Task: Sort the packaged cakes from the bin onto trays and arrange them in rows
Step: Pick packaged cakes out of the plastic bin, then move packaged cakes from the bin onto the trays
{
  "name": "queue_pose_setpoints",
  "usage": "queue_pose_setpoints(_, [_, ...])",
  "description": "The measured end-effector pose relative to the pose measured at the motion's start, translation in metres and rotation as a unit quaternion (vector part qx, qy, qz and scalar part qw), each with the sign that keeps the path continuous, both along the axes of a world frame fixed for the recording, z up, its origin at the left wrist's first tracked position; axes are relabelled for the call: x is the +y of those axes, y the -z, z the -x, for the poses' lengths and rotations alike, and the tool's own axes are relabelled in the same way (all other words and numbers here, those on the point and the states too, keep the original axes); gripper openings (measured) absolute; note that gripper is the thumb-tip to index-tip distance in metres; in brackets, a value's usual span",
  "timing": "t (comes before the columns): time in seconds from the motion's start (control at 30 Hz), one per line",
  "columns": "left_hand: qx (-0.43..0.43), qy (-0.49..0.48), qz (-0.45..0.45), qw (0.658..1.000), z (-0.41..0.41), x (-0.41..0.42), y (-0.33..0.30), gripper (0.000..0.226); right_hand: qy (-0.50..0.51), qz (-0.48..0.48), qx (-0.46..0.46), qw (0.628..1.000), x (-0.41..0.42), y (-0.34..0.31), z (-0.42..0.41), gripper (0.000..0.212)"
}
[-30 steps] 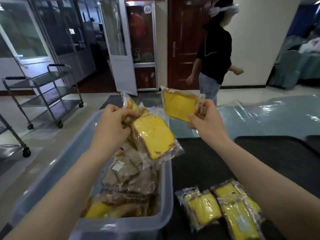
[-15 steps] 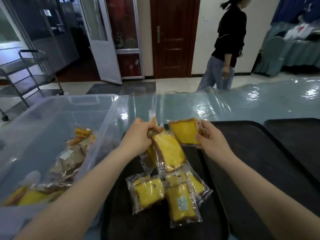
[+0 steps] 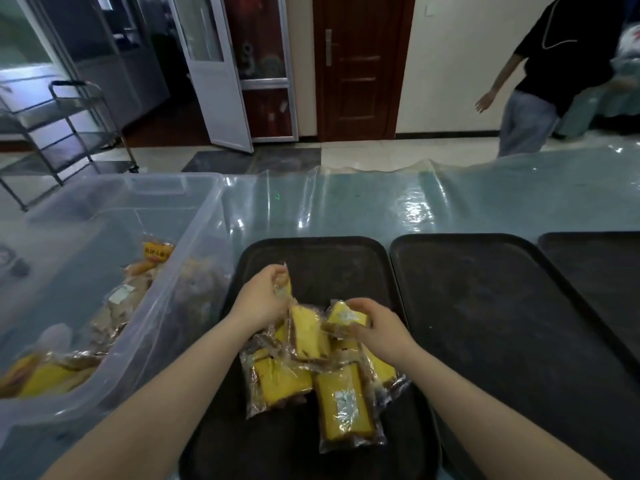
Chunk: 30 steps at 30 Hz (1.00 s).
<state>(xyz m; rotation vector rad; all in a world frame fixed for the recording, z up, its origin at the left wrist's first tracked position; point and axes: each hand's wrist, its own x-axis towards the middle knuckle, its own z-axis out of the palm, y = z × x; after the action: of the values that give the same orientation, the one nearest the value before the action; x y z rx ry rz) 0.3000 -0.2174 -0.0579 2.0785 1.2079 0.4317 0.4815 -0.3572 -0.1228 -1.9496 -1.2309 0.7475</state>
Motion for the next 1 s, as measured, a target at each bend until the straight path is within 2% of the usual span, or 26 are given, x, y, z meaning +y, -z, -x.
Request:
queue_pose_setpoints(0.27, [-0.139,0.012,0.020,0.990,0.018,0.009,-0.068,0.043,-0.024,-0.093,0.055,0.994,0.045,-0.061,0.026,0.037])
queue_pose_setpoints(0.53, [-0.238,0.012,-0.015,0.971,0.100,0.027,-0.117,0.036,-0.058,-0.173,0.094,0.979,0.087,-0.123,0.092,0.026])
queue_pose_setpoints(0.63, [-0.241,-0.003,-0.015,0.970,0.144,0.046,-0.121,0.037,-0.070,-0.197,0.113,0.971,0.105,-0.139,0.127,0.027])
queue_pose_setpoints(0.8, [-0.215,-0.007,-0.019,0.976,0.219,0.075,-0.119,0.033,-0.097,-0.218,0.096,0.966,0.135,-0.158,0.184,0.030])
queue_pose_setpoints(0.9, [-0.179,0.010,-0.032,0.983,0.256,0.092,-0.119,0.030,-0.107,-0.224,0.063,0.967,0.155,-0.166,0.215,0.031])
queue_pose_setpoints(1.0, [-0.139,0.025,-0.038,0.989,0.284,0.111,-0.116,0.028,-0.115,-0.177,-0.006,0.977,0.176,-0.165,0.241,0.025])
